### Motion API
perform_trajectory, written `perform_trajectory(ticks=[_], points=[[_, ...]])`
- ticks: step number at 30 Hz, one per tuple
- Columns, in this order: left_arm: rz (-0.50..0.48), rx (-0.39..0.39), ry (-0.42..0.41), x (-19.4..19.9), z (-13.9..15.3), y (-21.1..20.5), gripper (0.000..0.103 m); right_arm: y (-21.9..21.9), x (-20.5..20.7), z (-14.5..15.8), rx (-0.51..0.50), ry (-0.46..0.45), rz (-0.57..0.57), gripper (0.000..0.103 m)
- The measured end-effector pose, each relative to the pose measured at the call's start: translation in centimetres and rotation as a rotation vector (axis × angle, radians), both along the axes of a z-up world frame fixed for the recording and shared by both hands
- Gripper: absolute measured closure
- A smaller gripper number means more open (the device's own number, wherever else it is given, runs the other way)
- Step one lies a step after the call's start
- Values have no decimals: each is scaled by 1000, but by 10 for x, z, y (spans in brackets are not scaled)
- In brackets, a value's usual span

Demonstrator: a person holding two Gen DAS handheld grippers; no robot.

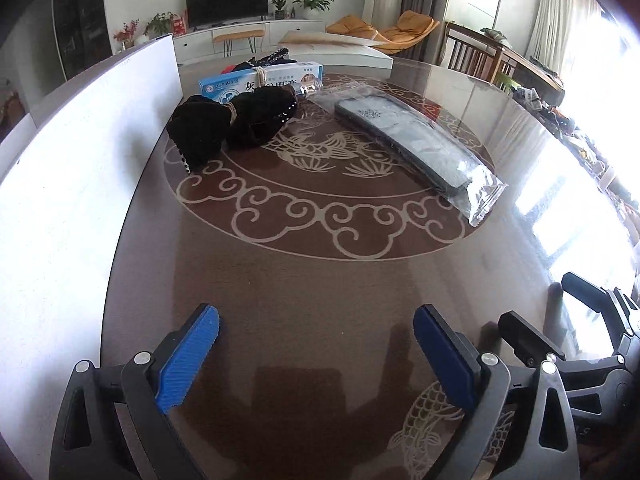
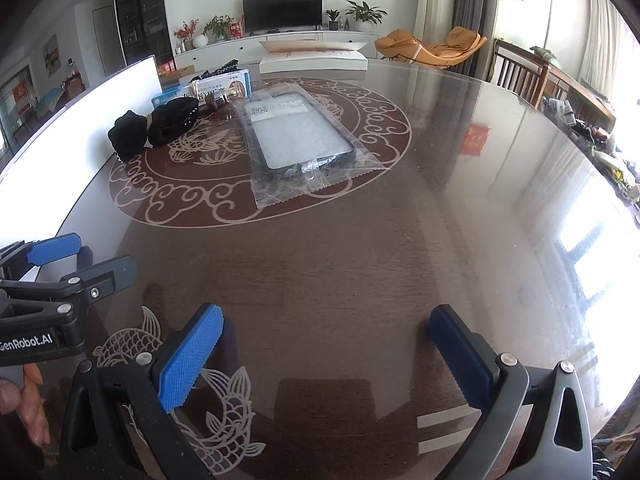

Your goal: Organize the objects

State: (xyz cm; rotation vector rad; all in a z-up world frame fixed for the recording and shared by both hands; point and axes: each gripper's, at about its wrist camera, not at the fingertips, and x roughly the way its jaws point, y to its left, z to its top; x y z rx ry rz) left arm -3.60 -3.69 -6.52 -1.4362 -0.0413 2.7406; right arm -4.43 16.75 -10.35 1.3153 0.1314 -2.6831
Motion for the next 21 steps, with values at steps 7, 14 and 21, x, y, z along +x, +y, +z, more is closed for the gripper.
perform_trajectory(ticks=[7, 14, 21], points=[[3, -46, 9, -10, -3, -1, 0, -1, -1, 0, 1, -7, 5, 0], [1, -46, 11, -11, -3, -1, 0, 0, -3, 1, 5, -37, 12, 0], [1, -47, 11, -11, -3, -1, 0, 0, -2, 1, 5, -43, 12, 0]])
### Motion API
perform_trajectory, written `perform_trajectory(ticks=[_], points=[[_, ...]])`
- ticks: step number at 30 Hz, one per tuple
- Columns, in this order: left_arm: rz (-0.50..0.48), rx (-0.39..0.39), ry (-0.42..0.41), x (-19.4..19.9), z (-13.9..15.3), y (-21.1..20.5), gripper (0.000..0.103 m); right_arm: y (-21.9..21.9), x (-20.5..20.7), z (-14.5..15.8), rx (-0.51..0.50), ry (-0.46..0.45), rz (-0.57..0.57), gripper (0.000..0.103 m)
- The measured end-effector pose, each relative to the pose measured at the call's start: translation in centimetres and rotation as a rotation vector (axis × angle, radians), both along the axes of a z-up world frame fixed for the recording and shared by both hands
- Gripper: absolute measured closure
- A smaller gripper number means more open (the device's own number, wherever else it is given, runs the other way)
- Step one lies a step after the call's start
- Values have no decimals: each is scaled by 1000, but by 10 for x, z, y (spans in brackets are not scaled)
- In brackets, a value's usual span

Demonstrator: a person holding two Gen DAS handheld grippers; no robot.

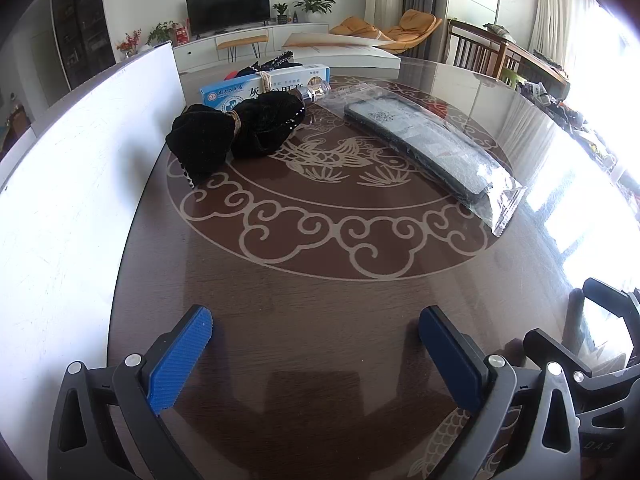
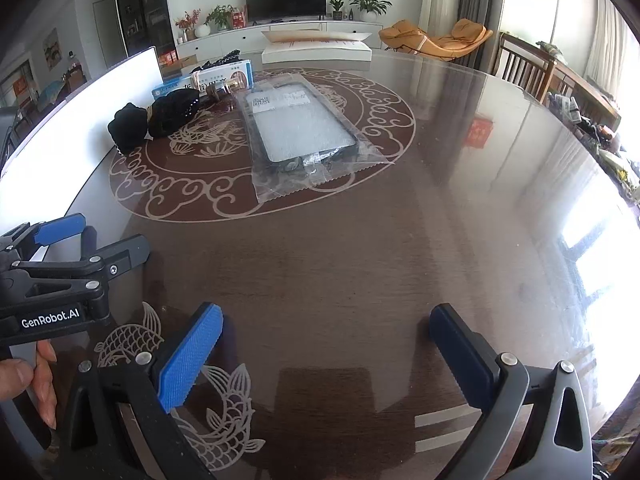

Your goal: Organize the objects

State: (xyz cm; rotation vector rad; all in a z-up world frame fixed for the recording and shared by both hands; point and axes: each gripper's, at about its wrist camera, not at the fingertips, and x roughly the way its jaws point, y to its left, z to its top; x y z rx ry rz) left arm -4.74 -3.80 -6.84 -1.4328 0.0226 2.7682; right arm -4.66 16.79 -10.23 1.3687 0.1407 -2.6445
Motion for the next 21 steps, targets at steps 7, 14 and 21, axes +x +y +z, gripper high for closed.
perform_trajectory(ticks=[7, 14, 21], points=[[1, -1, 0, 0, 0, 0, 0, 0, 2, 1, -1, 17, -5, 0], [0, -1, 0, 0, -1, 0, 0, 1, 4, 1, -3, 24, -8, 0], [0, -1, 0, 0, -1, 0, 0, 1, 4, 1, -3, 24, -7, 0]])
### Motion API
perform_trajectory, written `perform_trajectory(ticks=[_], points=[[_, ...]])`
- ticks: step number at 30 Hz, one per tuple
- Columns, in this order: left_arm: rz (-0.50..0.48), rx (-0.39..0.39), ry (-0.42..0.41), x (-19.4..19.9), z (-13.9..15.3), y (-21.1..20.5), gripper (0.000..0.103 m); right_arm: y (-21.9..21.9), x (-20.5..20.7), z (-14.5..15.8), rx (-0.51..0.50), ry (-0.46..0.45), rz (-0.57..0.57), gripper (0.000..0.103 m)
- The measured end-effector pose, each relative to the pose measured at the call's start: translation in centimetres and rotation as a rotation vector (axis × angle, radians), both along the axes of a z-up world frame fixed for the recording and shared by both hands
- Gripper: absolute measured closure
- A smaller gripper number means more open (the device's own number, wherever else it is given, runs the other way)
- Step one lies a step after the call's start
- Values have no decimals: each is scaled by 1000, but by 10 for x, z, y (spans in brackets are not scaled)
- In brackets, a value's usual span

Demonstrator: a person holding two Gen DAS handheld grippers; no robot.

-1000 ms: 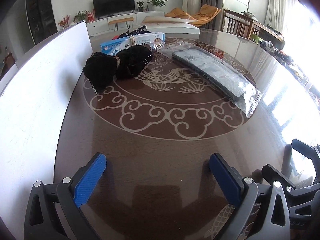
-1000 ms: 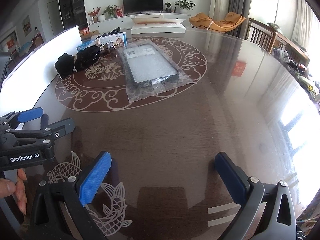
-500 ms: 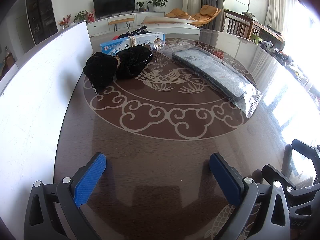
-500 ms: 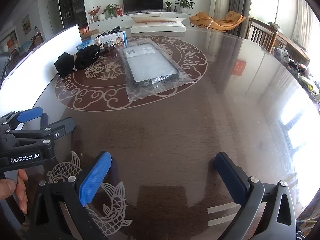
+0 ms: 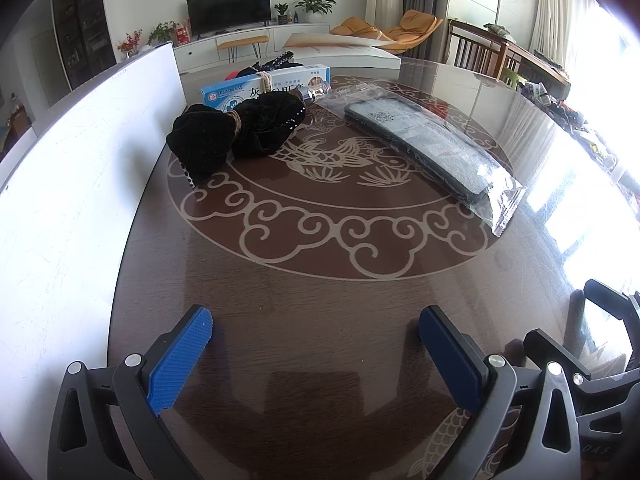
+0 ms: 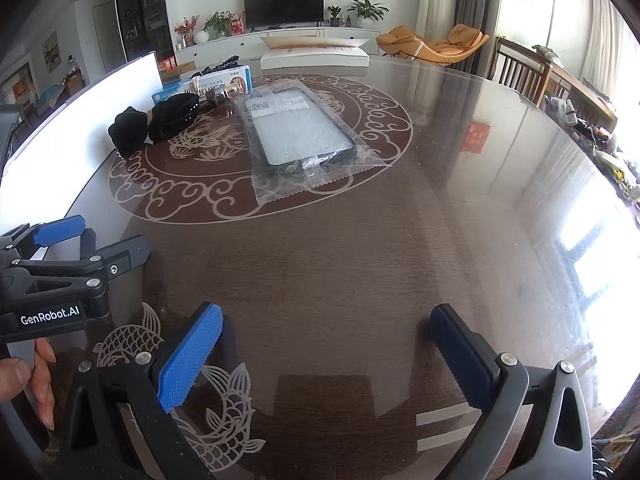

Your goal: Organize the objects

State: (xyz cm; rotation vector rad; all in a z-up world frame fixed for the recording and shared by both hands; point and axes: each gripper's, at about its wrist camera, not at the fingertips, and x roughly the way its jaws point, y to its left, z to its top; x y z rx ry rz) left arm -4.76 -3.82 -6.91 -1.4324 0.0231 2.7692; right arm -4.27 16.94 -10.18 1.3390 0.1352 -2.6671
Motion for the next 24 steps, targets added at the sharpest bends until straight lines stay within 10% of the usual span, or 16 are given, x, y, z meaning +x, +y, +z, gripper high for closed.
perform_trajectory(ticks=[24], points=[[-63, -1, -7, 1, 0, -5, 0, 2, 2, 1, -4, 14, 2, 0]])
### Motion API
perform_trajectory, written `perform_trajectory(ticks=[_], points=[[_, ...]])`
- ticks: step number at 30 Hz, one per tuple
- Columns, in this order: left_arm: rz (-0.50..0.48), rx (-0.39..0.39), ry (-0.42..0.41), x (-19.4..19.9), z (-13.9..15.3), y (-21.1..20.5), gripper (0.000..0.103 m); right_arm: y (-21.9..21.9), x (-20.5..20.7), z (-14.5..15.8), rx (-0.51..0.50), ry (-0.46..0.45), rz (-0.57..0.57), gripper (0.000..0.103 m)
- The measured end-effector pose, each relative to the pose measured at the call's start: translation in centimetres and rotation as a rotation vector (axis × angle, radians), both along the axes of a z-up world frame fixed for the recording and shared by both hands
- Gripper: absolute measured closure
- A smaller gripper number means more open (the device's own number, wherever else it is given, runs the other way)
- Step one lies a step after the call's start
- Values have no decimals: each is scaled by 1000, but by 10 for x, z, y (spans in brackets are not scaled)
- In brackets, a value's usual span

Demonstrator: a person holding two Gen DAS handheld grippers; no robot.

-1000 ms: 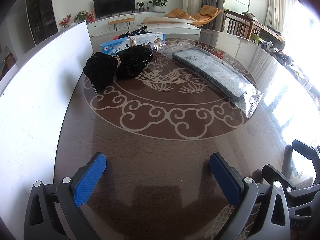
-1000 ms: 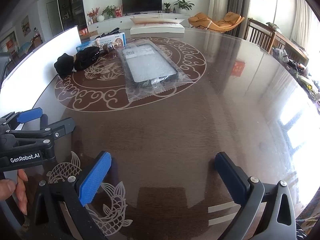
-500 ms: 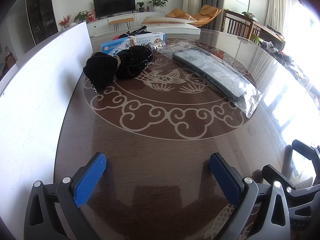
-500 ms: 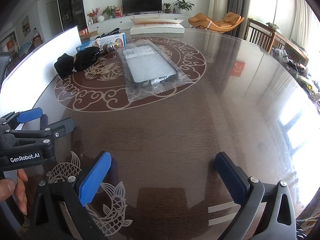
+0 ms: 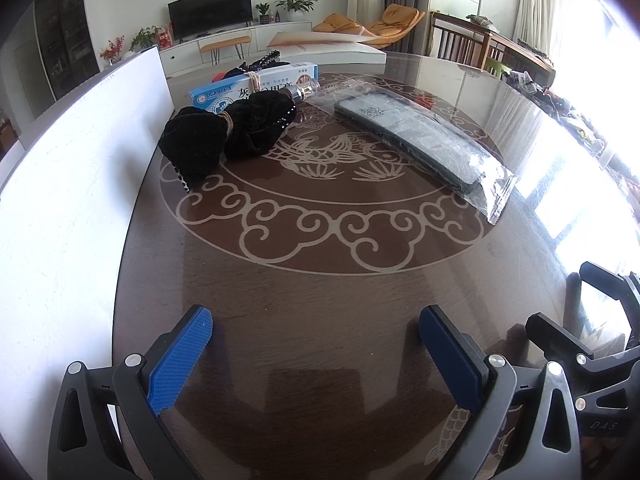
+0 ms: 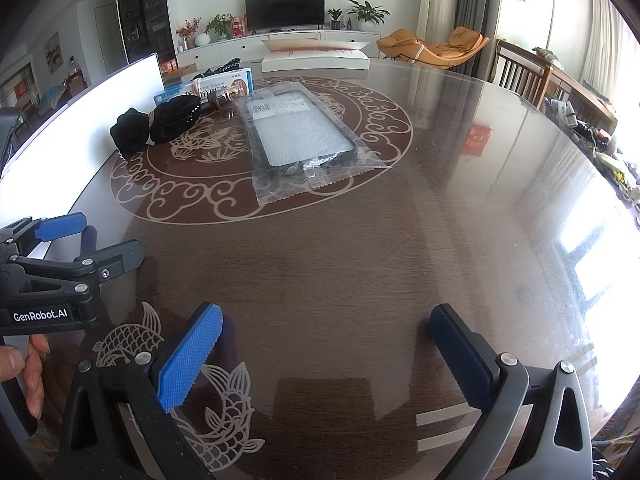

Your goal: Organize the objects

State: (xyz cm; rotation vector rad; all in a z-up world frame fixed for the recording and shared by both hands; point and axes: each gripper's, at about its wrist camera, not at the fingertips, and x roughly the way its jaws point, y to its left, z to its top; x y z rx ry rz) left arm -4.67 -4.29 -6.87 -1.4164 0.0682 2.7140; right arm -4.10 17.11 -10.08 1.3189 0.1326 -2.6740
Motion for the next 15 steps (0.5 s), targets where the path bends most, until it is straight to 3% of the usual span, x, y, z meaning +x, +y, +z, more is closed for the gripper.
perform_trajectory(ticks=[15], points=[[1, 1, 4, 0, -1, 0, 0, 0, 2, -1, -3, 21, -6, 0]])
